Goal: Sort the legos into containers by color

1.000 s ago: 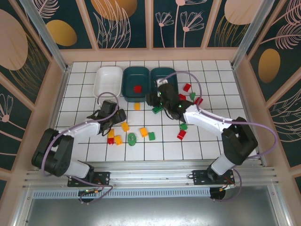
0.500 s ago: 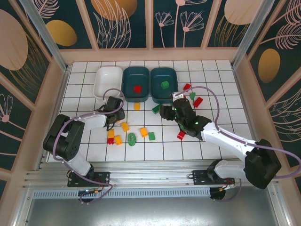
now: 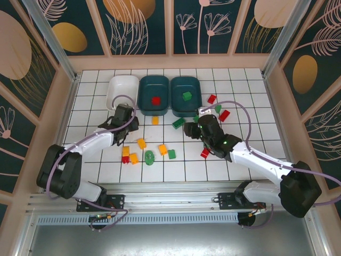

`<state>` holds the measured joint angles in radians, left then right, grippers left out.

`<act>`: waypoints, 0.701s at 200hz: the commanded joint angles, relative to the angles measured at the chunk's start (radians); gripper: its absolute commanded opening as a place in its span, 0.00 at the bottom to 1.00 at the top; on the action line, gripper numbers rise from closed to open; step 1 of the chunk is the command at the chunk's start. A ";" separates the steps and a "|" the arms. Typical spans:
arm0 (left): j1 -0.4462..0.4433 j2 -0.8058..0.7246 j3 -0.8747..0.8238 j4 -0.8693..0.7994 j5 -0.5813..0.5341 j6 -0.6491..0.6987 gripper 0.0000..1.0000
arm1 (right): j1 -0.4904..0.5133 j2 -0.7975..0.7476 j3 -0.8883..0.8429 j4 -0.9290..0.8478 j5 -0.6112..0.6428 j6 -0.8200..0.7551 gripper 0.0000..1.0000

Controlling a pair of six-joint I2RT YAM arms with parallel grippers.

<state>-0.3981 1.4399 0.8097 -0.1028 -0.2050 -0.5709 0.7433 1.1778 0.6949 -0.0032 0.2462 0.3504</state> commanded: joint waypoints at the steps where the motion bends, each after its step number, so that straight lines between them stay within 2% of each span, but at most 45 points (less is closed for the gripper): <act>1: 0.005 -0.026 0.101 -0.073 -0.062 0.040 0.29 | -0.006 -0.024 -0.011 0.016 0.034 0.010 0.63; 14: 0.008 -0.006 0.183 -0.105 -0.105 0.053 0.30 | -0.010 -0.022 -0.012 0.017 0.034 0.008 0.63; 32: 0.041 0.052 0.295 -0.121 -0.106 0.059 0.31 | -0.022 -0.020 -0.023 0.023 0.037 0.006 0.63; 56: 0.144 0.155 0.402 -0.101 0.072 0.003 0.29 | -0.088 -0.019 -0.063 0.053 -0.042 0.007 0.63; 77: 0.226 0.267 0.497 -0.101 0.137 -0.024 0.29 | -0.188 -0.019 -0.103 0.068 -0.143 0.031 0.63; 94: 0.266 0.422 0.627 -0.155 0.207 -0.012 0.28 | -0.264 -0.014 -0.111 0.056 -0.212 0.048 0.64; 123: 0.284 0.622 0.814 -0.240 0.248 0.015 0.26 | -0.246 0.004 -0.093 0.026 -0.226 0.035 0.64; 140: 0.295 0.676 0.877 -0.269 0.239 0.011 0.31 | -0.193 0.016 -0.082 0.000 -0.193 0.027 0.64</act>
<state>-0.1101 2.0594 1.5944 -0.2695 -0.0113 -0.5686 0.4946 1.1790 0.5930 0.0196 0.0616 0.3763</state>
